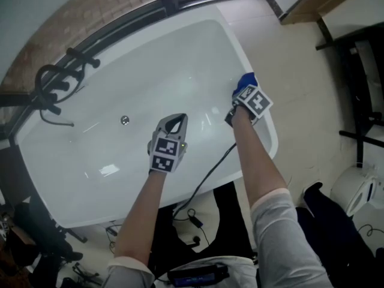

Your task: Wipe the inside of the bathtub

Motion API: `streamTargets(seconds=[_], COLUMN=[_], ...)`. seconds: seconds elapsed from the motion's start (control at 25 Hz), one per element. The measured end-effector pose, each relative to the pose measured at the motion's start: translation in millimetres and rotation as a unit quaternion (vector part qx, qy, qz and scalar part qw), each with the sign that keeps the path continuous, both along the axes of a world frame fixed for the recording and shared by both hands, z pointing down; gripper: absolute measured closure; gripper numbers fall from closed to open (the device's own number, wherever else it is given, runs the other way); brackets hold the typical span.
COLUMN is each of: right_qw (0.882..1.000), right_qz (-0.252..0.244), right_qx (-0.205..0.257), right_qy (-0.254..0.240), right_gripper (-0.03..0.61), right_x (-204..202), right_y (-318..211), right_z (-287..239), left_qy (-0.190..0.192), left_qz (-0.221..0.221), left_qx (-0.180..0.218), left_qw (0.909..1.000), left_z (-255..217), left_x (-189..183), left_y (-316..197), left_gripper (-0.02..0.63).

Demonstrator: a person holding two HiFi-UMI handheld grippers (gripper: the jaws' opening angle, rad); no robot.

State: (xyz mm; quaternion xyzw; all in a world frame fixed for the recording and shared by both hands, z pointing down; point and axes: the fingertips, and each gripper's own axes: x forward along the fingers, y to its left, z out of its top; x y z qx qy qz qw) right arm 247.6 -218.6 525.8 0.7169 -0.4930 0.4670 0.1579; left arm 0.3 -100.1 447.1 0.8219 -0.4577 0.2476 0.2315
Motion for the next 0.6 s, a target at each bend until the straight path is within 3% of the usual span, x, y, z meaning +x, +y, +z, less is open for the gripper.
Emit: streamTargets(seconds=[0.2,0.6], right_qw=[0.994,0.978], right_qz=[-0.091,-0.16], right_qx=[0.056,0.131], right_qy=[0.004,-0.012], right_gripper=[0.466,0.465], right_x=[-33.4,-102.9], right_y=[21.4,151.5], right_z=[-76.3,-197.2], left_qy=[0.002,0.016], left_qz=[0.005,-0.004], left_qx=[0.003,0.046], left_qw=[1.0,0.9988], left_z=[-45.6,-144.4], left_x=[-26.5,-112.5], left_y=[43.7,145.8], left_gripper=[0.612,0.612])
